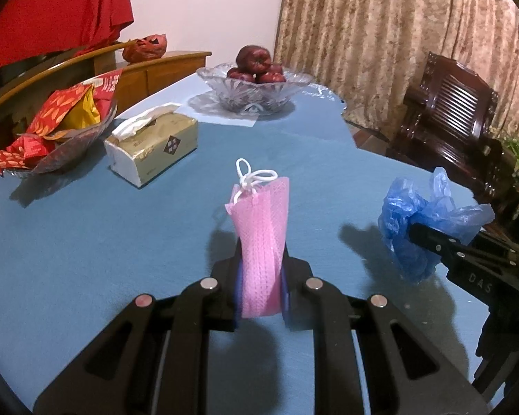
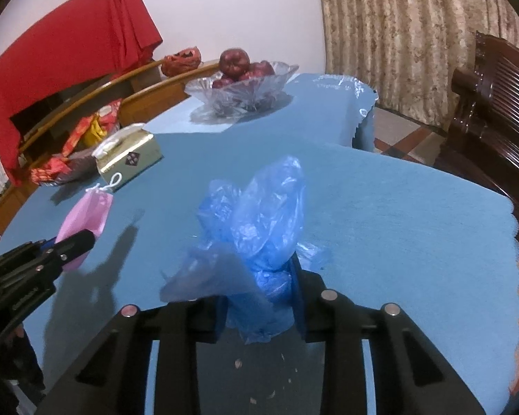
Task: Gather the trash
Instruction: 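Carry the pink mask and blue bag over the black bin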
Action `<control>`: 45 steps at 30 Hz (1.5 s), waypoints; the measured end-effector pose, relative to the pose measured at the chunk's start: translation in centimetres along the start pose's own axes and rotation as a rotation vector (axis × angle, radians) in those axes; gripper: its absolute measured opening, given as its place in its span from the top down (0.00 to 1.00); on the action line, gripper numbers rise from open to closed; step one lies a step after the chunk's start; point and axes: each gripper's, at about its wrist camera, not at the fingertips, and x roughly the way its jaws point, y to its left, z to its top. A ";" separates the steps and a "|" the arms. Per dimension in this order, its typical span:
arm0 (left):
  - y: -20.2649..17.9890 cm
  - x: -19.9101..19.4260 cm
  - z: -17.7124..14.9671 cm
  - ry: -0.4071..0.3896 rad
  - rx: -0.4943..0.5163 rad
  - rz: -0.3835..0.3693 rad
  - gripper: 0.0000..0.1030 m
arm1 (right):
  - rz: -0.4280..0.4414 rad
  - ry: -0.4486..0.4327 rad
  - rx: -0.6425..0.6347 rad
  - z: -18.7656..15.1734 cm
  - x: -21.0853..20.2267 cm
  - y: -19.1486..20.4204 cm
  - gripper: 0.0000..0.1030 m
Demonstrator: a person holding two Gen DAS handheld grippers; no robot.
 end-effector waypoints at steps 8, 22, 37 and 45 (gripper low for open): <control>-3.7 -3.3 -0.4 -0.024 0.038 -0.054 0.85 | -0.019 -0.080 0.032 -0.8 -6.4 -1.5 0.71; -10.9 -10.0 -3.2 -0.021 0.105 -0.178 0.85 | -0.110 -0.152 0.079 -5.1 -18.4 -5.1 0.71; -19.4 -17.2 -7.0 -0.039 0.216 -0.328 0.85 | -0.222 -0.198 0.122 -11.9 -30.4 -8.6 0.71; -23.9 -20.1 -8.8 -0.052 0.280 -0.391 0.84 | -0.305 -0.219 0.174 -15.1 -35.3 -11.3 0.71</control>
